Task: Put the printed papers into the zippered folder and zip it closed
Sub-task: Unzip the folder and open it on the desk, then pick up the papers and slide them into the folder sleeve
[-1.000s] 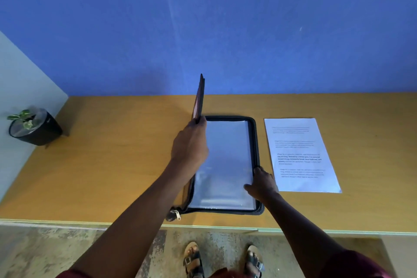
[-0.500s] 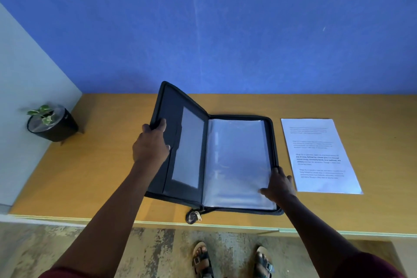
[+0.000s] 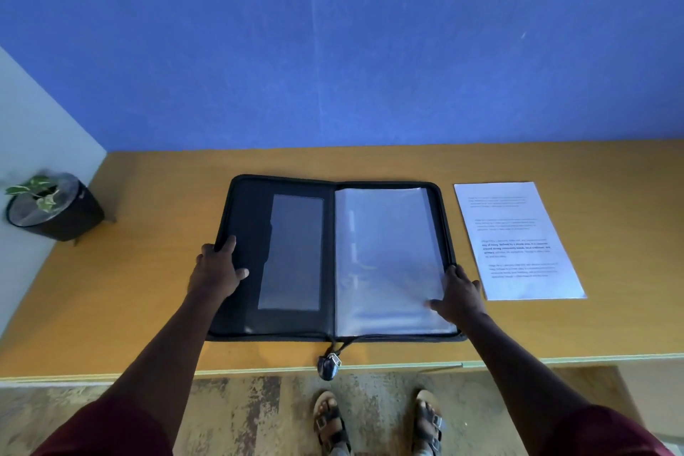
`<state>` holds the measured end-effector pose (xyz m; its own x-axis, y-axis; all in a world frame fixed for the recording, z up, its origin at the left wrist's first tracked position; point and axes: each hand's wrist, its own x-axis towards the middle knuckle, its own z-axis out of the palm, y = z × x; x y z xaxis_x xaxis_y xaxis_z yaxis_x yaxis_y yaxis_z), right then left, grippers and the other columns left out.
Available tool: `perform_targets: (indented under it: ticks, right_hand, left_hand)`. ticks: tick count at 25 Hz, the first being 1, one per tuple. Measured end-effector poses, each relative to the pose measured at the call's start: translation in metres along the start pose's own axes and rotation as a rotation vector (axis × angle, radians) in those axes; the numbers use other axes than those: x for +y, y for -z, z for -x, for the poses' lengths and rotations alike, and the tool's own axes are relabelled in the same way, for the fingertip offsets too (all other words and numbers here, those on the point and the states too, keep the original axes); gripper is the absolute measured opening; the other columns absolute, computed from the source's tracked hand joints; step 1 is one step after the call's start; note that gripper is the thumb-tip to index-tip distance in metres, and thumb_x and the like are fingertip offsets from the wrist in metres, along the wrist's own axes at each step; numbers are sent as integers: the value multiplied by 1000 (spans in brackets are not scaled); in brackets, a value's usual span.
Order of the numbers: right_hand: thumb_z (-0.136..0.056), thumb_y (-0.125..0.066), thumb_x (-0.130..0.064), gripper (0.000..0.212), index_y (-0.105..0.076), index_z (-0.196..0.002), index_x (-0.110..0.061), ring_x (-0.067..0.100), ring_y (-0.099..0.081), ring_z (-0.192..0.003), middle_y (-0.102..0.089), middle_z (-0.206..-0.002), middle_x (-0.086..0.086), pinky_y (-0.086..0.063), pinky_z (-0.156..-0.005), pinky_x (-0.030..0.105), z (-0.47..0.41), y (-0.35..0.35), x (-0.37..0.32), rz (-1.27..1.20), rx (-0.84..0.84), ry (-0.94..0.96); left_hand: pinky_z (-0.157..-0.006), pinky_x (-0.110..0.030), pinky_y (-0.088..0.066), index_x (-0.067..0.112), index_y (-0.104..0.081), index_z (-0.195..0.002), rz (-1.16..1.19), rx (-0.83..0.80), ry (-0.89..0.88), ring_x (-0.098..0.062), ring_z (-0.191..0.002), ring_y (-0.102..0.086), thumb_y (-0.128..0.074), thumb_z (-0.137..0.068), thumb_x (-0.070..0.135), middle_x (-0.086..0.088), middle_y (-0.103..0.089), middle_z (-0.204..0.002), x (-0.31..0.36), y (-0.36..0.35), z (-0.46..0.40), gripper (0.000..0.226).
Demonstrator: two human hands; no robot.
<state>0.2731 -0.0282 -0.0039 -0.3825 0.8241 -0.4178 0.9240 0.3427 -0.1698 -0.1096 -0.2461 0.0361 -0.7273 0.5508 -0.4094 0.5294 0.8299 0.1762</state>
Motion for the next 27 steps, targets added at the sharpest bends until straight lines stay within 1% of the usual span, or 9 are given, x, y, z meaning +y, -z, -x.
perform_targets:
  ticks: [4,8,14,19,22,23,25,27]
  right_hand:
    - [-81,-76,-43,79,-37,-138,-4,26,-53,-121,-41,-142,8,-32,-111,43,2,2,-1,-17,8,-7]
    - [-79,-78,-43,73,-43,-131,-6,25,-56,-114,-46,-133,7,-34,-108,42,2,2,-2,-24,30,-6]
    - [-78,-79,-42,72,-44,-129,-5,28,-57,-113,-45,-133,6,-33,-106,40,2,2,-2,-35,32,-20]
    - [-78,-79,-42,73,-43,-131,-6,27,-56,-114,-45,-134,6,-34,-107,41,1,0,-2,-37,31,-31]
    - [-80,-77,-42,79,-39,-138,-6,30,-53,-119,-43,-140,6,-35,-108,41,1,-3,0,-44,39,-33]
    - [-81,-77,-42,80,-37,-141,-7,32,-50,-123,-42,-143,5,-36,-108,41,2,-3,2,-59,42,-38]
    - [-82,-77,-40,81,-35,-144,-9,35,-44,-129,-39,-149,2,-39,-105,41,4,-2,5,-100,55,-48]
    - [-82,-78,-36,78,-37,-143,-11,35,-42,-130,-41,-149,1,-43,-101,42,4,-1,7,-137,60,-51]
  left_hand:
    - [-107,-50,-43,25,-11,-159,35,-62,1,-40,-137,-35,-63,-96,35,-21,-25,-153,-10,-18,-6,83]
    - [-106,-52,-43,24,-9,-159,-11,-75,-3,-40,-138,-31,-61,-96,36,-21,-28,-152,-12,-27,-14,82]
    - [-99,-50,-46,20,-15,-157,-51,-48,5,-41,-134,-32,-60,-96,34,-23,-31,-148,-8,-34,-16,77]
    - [-98,-52,-46,18,-15,-156,-19,-35,48,-41,-135,-31,-60,-97,28,-24,-29,-149,-1,-39,-15,75]
    - [-96,-50,-49,12,-28,-150,-31,24,53,-39,-134,-32,-61,-95,23,-20,-29,-149,8,-43,-10,65]
    - [-97,-49,-48,10,-32,-148,-58,61,36,-38,-135,-30,-62,-94,22,-19,-28,-150,12,-45,-7,63]
    - [-105,-47,-44,8,-33,-148,-117,143,-20,-39,-138,-25,-65,-91,21,-19,-24,-153,18,-53,0,66]
    - [-112,-48,-36,8,-28,-149,-134,195,-57,-42,-143,-18,-67,-89,19,-20,-18,-156,30,-59,7,73]
